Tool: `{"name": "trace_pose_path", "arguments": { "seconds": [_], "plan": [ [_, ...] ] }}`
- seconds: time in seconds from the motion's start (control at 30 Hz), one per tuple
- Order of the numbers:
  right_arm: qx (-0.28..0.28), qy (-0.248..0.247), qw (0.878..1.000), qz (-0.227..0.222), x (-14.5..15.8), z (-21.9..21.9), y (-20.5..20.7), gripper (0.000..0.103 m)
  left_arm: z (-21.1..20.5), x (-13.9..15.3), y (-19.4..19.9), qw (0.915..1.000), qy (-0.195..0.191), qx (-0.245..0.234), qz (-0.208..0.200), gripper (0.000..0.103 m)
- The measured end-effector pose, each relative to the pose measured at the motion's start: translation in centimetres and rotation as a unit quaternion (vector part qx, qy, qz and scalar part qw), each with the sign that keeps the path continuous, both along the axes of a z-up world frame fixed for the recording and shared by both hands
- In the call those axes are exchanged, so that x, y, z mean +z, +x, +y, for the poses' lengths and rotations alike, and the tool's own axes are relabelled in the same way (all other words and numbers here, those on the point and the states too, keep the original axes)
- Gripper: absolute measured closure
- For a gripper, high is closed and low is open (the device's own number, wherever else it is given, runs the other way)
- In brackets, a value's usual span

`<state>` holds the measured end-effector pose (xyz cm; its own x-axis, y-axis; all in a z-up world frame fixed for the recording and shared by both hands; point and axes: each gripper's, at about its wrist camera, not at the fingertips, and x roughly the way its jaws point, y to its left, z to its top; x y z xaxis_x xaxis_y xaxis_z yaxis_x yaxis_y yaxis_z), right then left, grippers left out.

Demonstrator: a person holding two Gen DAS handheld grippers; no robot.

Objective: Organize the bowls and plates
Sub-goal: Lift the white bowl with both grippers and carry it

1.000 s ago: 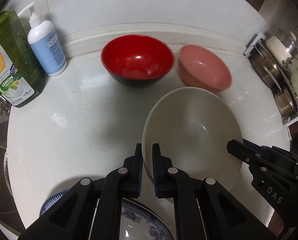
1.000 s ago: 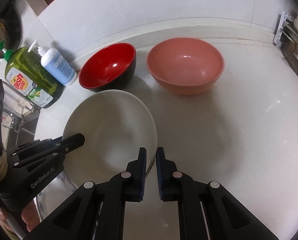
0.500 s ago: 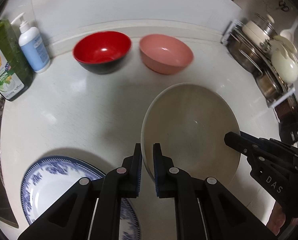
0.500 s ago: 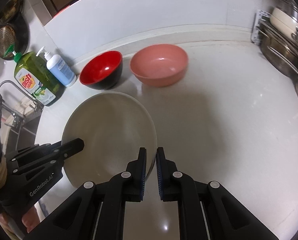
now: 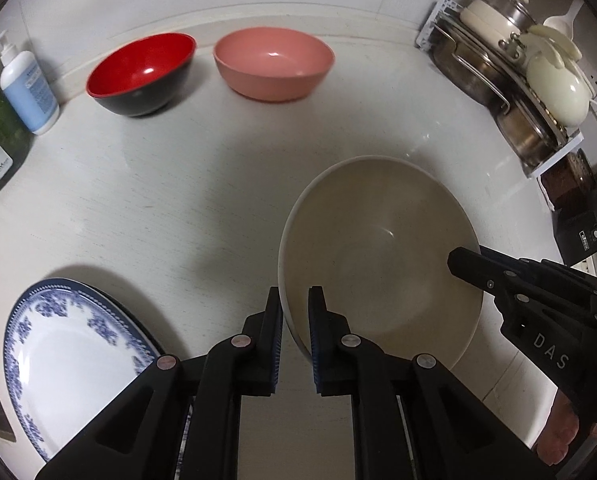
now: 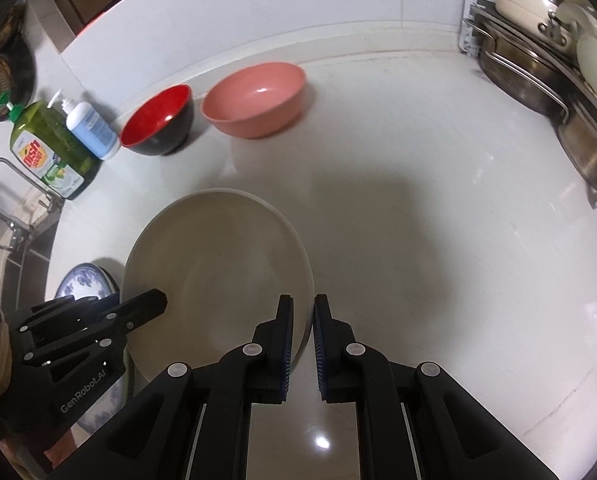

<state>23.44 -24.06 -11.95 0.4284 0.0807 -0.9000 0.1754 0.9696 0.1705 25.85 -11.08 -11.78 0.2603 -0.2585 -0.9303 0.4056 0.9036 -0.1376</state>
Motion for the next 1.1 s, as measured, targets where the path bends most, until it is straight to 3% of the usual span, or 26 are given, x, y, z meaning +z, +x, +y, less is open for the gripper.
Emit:
{"name": "trace_pose_path", "arguments": {
  "seconds": [1.0,1.1],
  "plan": [
    [0.017,0.009,0.999,0.033,-2.5,-3.0,-0.1,0.090,-2.1,-2.1,-0.5,0.9990,0.011,0.025,0.036,0.089],
    [0.014,0.012,0.999,0.031,-2.4,-2.9,-0.1,0.090,-2.0,-1.7,-0.6,0.9994,0.018,0.021,0.021,0.083]
  ]
}}
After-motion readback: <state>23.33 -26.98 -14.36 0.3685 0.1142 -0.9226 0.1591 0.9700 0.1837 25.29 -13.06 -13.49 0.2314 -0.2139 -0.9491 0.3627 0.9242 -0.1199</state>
